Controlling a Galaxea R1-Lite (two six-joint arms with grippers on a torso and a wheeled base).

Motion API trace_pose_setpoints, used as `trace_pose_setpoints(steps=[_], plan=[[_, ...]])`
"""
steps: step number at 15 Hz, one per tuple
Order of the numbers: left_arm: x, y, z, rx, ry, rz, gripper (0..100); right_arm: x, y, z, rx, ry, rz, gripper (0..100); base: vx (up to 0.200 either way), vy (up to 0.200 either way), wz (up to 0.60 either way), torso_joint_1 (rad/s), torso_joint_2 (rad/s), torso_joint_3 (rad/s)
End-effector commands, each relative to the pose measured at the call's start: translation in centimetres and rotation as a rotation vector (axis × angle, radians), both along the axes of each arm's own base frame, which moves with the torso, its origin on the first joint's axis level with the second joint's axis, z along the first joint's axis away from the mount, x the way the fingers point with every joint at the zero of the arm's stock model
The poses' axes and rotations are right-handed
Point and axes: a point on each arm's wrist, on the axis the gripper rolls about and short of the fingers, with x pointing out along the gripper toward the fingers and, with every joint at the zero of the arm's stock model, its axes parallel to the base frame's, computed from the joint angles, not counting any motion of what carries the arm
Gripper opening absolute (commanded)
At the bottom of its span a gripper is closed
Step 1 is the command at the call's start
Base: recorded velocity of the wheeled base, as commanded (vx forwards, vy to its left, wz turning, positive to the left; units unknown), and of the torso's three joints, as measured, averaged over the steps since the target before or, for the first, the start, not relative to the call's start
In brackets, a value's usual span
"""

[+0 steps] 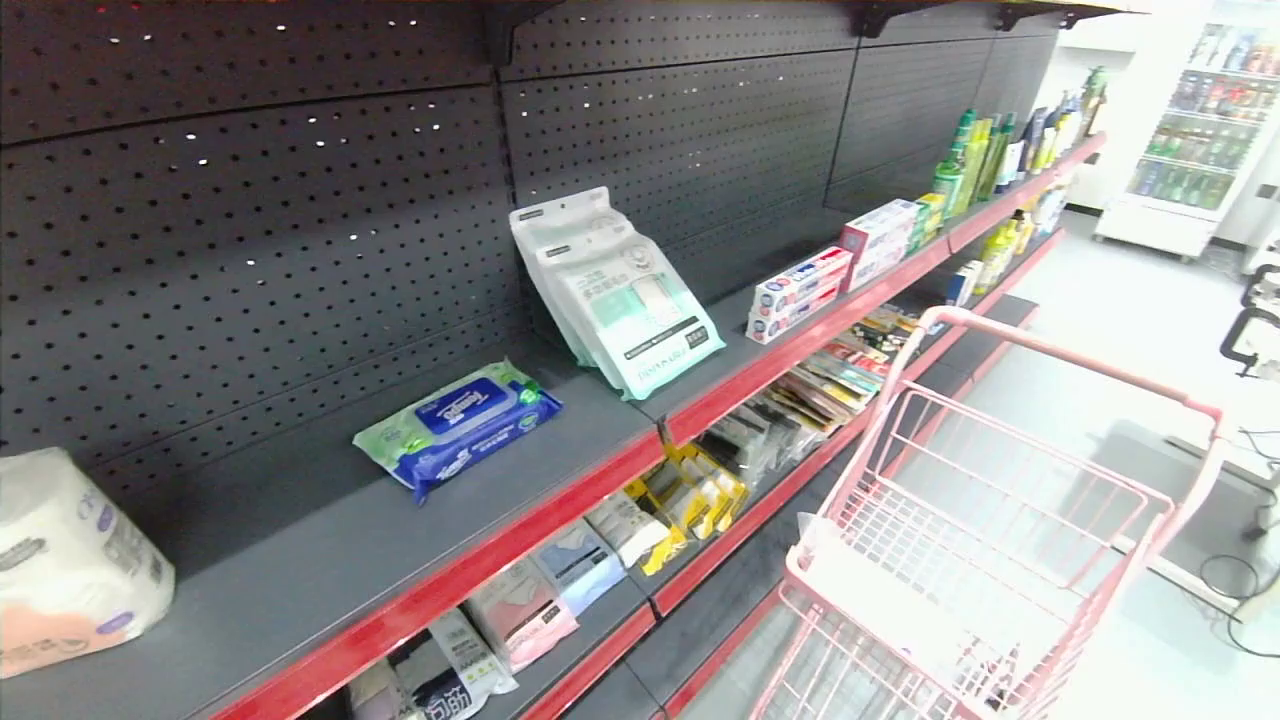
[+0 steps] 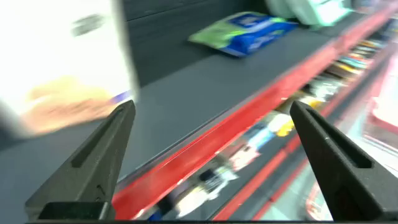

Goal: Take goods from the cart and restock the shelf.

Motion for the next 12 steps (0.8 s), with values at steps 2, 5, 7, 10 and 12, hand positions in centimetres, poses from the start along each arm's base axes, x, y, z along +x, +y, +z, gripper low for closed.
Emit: trace_pose_setpoints(steps=[2,5,7,10,12], plan=[[0.01,0.0,0.0,0.0,0.001,0.0,100,0.0,0.0,0.0,0.0,-0.001,0.0,100,0.0,0.0,-0.6,0.0,0.0,0.005],[0.01,0.0,0.0,0.0,0.001,0.0,100,0.0,0.0,0.0,0.0,-0.001,0.0,100,0.0,0.0,0.0,0.0,0.0,0.0],[0.01,0.0,0.0,0.0,0.001,0.0,100,0.0,0.0,0.0,0.0,-0.001,0.0,100,0.0,0.0,0.0,0.0,0.0,0.0],[0.01,0.0,0.0,0.0,0.001,0.0,100,0.0,0.0,0.0,0.0,-0.001,0.0,100,0.0,0.0,0.0,0.0,0.0,0.0],[0.01,0.0,0.0,0.0,0.001,0.0,100,0.0,0.0,0.0,0.0,-0.001,0.0,100,0.0,0.0,0.0,0.0,0.0,0.0]])
